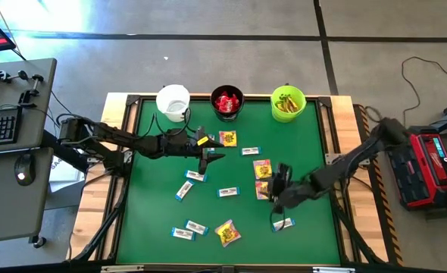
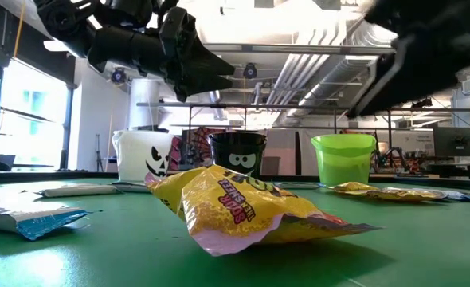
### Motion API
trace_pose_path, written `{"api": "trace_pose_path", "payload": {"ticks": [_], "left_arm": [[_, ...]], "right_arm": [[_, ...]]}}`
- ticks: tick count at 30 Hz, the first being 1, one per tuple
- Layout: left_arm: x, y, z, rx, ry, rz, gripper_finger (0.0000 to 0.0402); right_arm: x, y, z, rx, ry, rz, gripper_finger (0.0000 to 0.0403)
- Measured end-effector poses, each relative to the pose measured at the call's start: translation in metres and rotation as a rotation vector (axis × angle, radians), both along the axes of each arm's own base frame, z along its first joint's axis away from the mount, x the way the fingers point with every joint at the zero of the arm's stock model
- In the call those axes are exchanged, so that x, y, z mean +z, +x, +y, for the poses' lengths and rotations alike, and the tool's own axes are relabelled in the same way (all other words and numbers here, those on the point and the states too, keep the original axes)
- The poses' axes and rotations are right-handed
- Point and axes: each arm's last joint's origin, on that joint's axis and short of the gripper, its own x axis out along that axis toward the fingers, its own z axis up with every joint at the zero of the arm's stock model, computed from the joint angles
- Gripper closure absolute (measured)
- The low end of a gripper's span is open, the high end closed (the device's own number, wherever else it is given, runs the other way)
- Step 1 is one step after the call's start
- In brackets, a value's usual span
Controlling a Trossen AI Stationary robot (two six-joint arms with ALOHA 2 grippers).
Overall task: Sort candy by brand, put in halloween buckets
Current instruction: Put the yellow candy into the green bucket
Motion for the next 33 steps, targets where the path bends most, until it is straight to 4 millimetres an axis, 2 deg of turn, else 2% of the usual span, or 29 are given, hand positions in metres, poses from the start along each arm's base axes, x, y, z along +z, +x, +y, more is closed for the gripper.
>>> {"api": "trace_pose_path", "payload": {"ticks": [5,11,16,24,28,33], "left_arm": [[0.0,0.0,0.0,-0.001,0.007,0.0,0.0216],[0.0,0.0,0.0,0.0,0.007,0.0,0.0216],[0.0,0.0,0.0,0.001,0.007,0.0,0.0216],[0.0,0.0,0.0,0.0,0.008,-0.001,0.0216],[0.0,0.0,0.0,0.0,0.008,0.0,0.0216],[0.0,0.0,0.0,-0.001,0.008,0.0,0.0216]], "right_arm": [[-0.018,0.009,0.025,0.002,-0.063,0.135,0.0215],[-0.036,0.021,0.045,0.021,-0.17,0.284,0.0215],[-0.045,0.033,0.053,0.014,-0.257,0.369,0.0215],[-0.06,0.037,0.055,0.003,-0.324,0.412,0.0218],[-0.061,0.038,0.053,0.004,-0.345,0.413,0.0253],[-0.062,0.041,0.047,-0.024,-0.302,0.435,0.0347]]}}
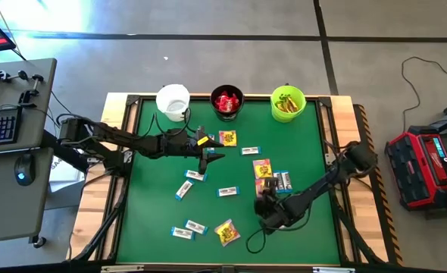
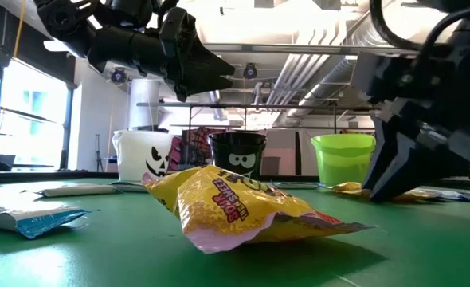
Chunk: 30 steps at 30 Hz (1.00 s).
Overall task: Sort candy by brand, put in halloween buckets
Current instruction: Put the yellow candy into the green bucket
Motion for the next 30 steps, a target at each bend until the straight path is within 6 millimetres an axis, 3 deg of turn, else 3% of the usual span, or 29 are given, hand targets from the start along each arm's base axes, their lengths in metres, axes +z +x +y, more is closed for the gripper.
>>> {"api": "trace_pose_path", "payload": {"ticks": [3,9,21,26,30], "left_arm": [[0.0,0.0,0.0,0.0,0.0,0.0,0.0216],[0.0,0.0,0.0,-0.001,0.0,0.0,0.0216],[0.0,0.0,0.0,-0.001,0.0,-0.001,0.0216],[0.0,0.0,0.0,-0.001,0.0,-0.001,0.0216],[0.001,0.0,0.0,-0.004,0.017,-0.006,0.0216]], "right_arm": [[0.0,0.001,-0.001,-0.016,0.016,0.001,0.0394],[0.007,0.007,0.003,-0.031,0.053,-0.008,0.0401],[0.062,0.023,0.012,-0.049,-0.029,0.02,0.0403],[0.088,0.025,0.001,-0.097,-0.049,0.018,0.0403],[0.098,0.019,-0.017,-0.133,-0.012,-0.048,0.0403]]}}
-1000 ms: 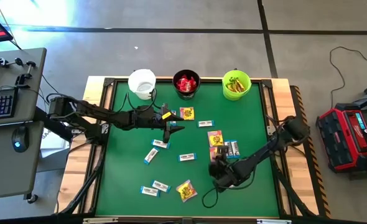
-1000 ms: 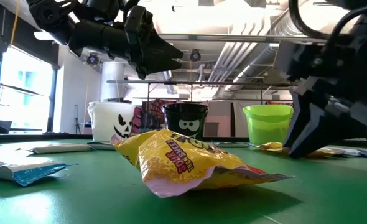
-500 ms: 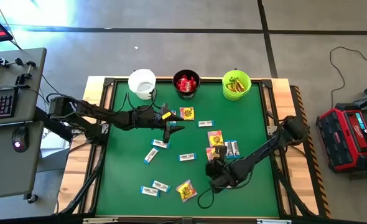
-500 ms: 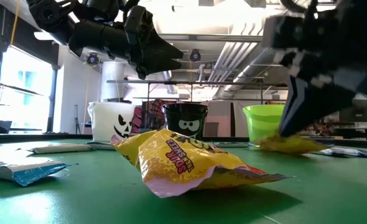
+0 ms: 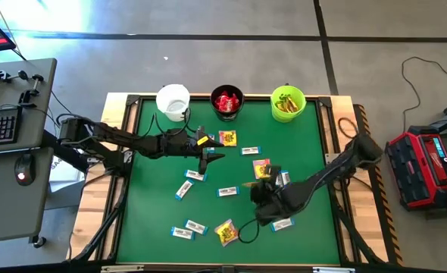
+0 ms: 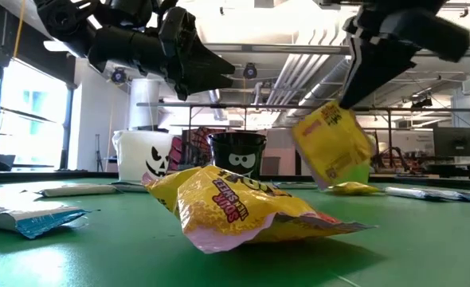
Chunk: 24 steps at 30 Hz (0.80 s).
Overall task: Sort candy by brand, put in halloween buckets
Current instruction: Put the yellow candy into the green bucket
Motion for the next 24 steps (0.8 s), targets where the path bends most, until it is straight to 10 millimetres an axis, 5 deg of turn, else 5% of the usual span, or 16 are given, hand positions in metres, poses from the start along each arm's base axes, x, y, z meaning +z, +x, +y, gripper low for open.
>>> {"api": "trace_pose_path", "payload": {"ticks": [14,24], "left_arm": [[0.0,0.0,0.0,0.004,-0.007,0.001,0.0216],[0.0,0.0,0.001,-0.007,0.061,0.005,0.0216]], "right_arm": [[0.04,-0.048,-0.103,-0.202,-0.05,-0.32,0.0403],[0.064,-0.072,-0.147,-0.393,-0.106,-0.466,0.0403]]}}
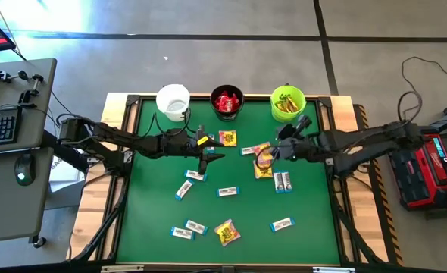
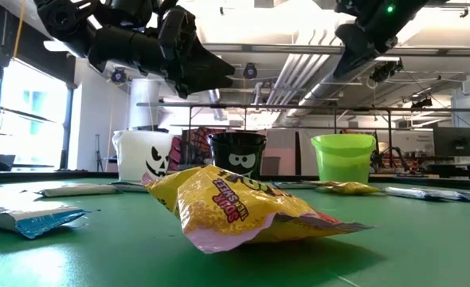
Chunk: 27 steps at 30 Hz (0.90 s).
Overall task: Sort candy by brand, put in halloween buckets
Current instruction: Put the yellow candy into the green bucket
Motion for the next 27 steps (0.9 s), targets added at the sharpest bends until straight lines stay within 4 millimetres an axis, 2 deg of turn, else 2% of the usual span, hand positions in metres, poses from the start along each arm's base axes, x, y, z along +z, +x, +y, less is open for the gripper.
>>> {"api": "trace_pose_path", "payload": {"ticks": [4,9,12,16,21,27], "left_arm": [[0.0,0.0,0.0,0.0,0.0,0.003,0.0216],[-0.002,0.0,-0.001,-0.004,-0.002,0.025,0.0216],[-0.003,-0.001,-0.003,-0.009,-0.003,0.037,0.0216],[-0.004,-0.001,-0.005,-0.017,-0.003,0.044,0.0216],[-0.004,-0.001,-0.006,-0.021,-0.005,0.044,0.0216],[-0.007,-0.001,-0.006,-0.019,-0.013,0.069,0.0216]], "right_arm": [[-0.002,0.002,-0.007,0.019,0.104,-0.006,0.0403],[-0.014,0.017,-0.004,0.18,0.304,0.028,0.0394],[-0.025,0.029,0.008,0.296,0.381,0.079,0.0361],[-0.047,0.041,0.026,0.354,0.393,0.178,0.0291],[-0.082,0.056,0.039,0.264,0.329,0.276,0.0214],[-0.121,0.075,0.032,0.109,0.347,0.272,0.0193]]}}
